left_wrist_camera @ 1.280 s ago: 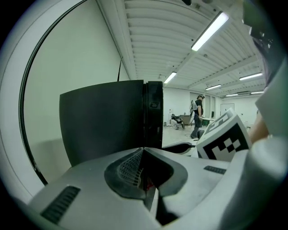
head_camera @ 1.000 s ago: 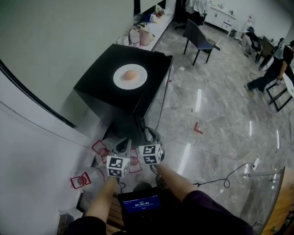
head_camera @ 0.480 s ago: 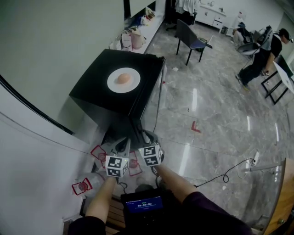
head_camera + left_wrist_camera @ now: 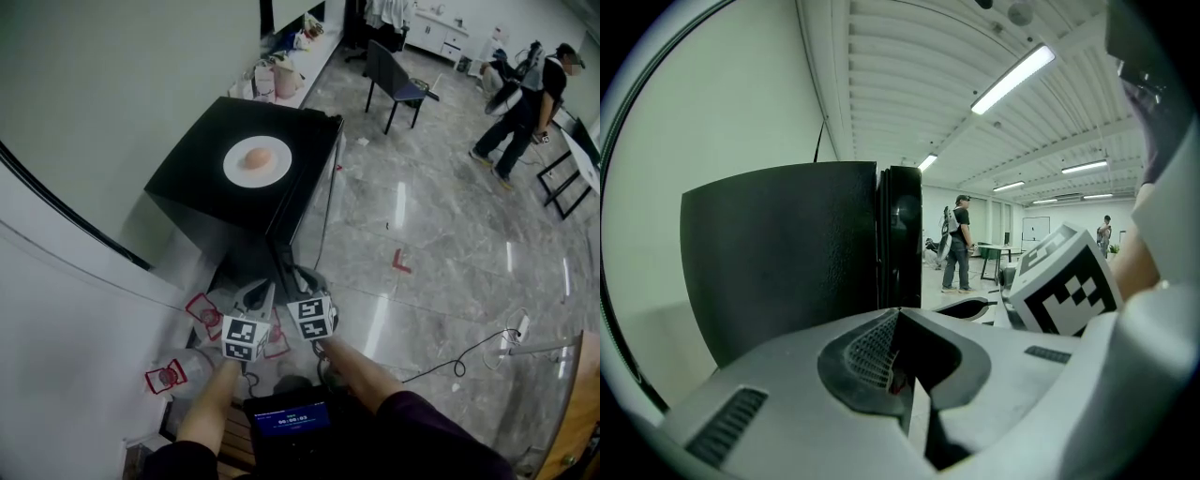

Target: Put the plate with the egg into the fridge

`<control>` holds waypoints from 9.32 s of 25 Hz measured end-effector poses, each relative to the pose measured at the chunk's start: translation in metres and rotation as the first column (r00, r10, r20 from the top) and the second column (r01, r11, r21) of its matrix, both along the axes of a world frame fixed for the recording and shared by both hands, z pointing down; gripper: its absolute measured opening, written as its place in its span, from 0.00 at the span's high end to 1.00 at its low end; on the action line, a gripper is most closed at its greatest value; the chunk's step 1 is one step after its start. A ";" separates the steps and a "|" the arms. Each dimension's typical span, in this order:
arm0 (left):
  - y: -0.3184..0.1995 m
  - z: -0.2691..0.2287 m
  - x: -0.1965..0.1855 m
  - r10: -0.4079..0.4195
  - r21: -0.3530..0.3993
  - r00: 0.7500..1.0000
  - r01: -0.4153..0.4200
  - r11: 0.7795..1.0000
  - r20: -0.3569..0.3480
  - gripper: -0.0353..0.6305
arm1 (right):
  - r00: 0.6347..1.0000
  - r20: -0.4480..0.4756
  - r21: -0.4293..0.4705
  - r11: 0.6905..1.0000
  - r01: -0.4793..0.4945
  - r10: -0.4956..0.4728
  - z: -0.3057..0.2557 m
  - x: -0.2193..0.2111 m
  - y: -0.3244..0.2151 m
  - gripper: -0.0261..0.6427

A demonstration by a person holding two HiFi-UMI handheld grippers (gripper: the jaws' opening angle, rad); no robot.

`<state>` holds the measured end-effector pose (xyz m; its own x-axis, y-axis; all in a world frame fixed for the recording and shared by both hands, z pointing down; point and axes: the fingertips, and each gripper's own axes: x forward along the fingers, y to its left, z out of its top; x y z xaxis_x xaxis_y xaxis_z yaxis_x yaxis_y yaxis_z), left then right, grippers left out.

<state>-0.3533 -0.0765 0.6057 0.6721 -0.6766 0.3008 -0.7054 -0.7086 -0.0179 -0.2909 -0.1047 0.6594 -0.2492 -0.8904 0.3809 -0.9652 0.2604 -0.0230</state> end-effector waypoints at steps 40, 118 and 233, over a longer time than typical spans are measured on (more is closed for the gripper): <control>0.023 -0.002 0.319 0.348 0.019 0.937 -0.348 0.937 0.010 0.93 | 0.995 -0.060 0.156 0.986 -0.063 0.073 -0.016 0.313 0.108 0.95; -0.279 -0.174 -0.011 0.244 -0.491 0.813 0.059 0.869 0.529 0.73 | 0.102 -0.969 0.065 0.169 0.983 -0.225 -0.215 0.045 -0.152 0.70; -0.198 0.216 0.120 -0.642 -0.115 0.722 0.683 0.722 0.260 0.93 | 0.005 -1.000 0.005 0.021 1.000 -0.017 0.153 0.031 -0.183 0.92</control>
<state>-0.2328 -0.2745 0.8222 -0.0113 -0.8410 0.5409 -0.9908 -0.0635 -0.1193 -0.2601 -0.2877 0.8120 -0.8835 -0.3951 0.2515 0.2550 0.0446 0.9659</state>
